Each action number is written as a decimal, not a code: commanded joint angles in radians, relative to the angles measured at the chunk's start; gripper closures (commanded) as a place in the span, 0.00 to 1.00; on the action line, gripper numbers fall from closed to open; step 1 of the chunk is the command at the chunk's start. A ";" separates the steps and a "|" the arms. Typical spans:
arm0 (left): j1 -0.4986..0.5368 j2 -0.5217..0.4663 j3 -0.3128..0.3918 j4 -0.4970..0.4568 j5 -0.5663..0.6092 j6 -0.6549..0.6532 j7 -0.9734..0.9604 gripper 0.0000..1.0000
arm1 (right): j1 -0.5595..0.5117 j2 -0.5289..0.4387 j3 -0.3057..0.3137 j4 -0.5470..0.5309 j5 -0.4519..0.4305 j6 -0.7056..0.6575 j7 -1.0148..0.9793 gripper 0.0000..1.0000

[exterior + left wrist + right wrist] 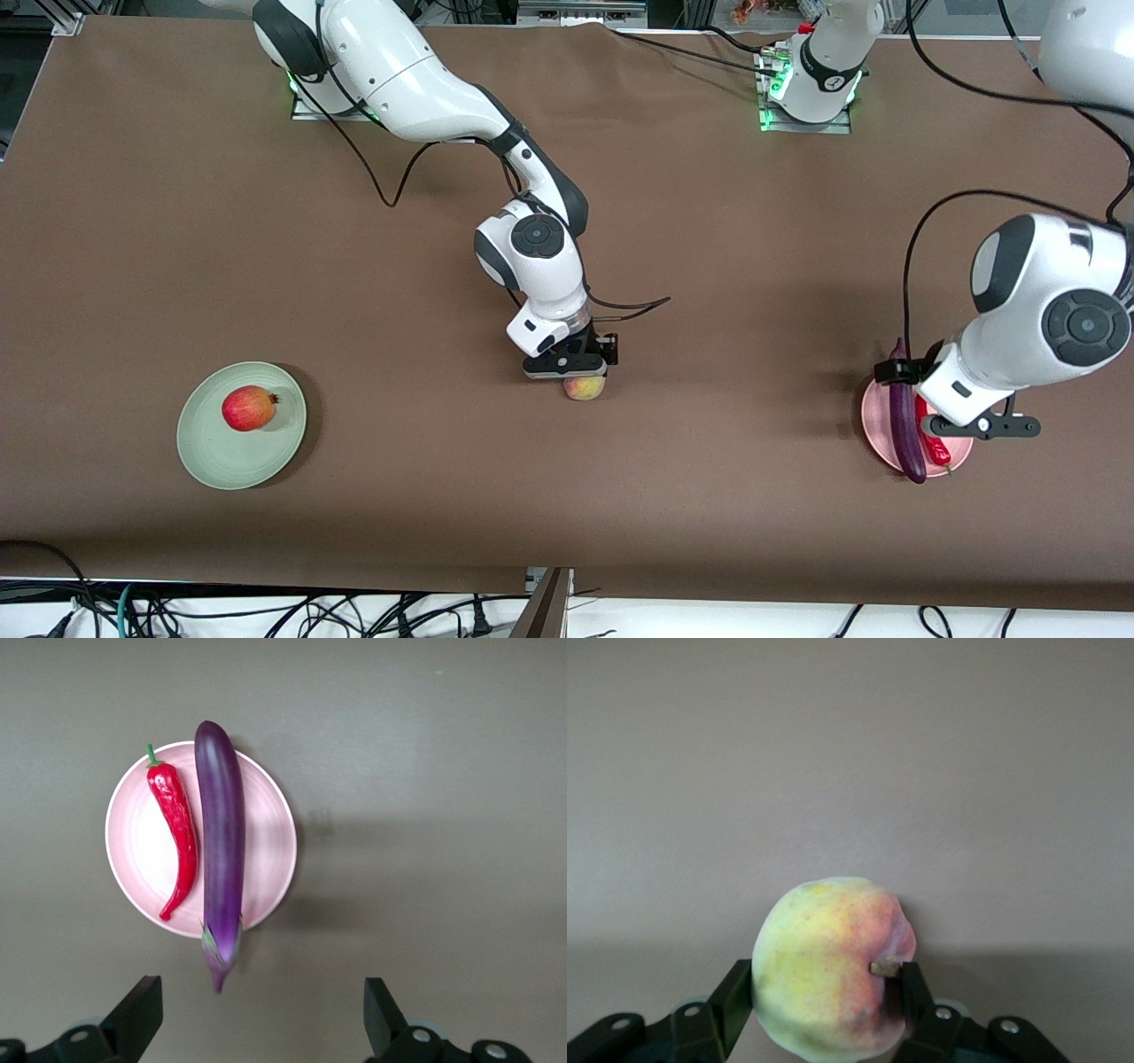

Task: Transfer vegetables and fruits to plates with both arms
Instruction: 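Lower the eggplant onto the pink plate while the right gripper grasps the peach, then lift the peach and carry it to the green plate with the right gripper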

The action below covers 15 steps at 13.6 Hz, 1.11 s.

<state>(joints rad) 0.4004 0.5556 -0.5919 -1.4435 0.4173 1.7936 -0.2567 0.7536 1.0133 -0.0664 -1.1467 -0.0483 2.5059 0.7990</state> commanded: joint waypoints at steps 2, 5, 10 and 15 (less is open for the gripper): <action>0.031 -0.120 -0.006 0.046 -0.121 -0.151 0.030 0.00 | -0.111 -0.088 0.025 0.010 0.010 -0.171 -0.099 0.74; 0.029 -0.162 0.006 0.160 -0.227 -0.305 0.069 0.00 | -0.241 -0.145 0.025 0.005 0.105 -0.367 -0.385 0.74; -0.271 -0.396 0.380 0.008 -0.365 -0.301 0.215 0.00 | -0.496 -0.225 0.016 -0.094 0.130 -0.594 -0.950 0.74; -0.394 -0.612 0.515 -0.300 -0.364 -0.131 0.215 0.00 | -0.720 -0.223 0.013 -0.094 0.116 -0.616 -1.349 0.74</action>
<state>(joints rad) 0.0395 0.0718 -0.1269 -1.5522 0.0718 1.5587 -0.0701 0.0984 0.8276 -0.0718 -1.2053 0.0692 1.9019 -0.4376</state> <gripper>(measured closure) 0.000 0.278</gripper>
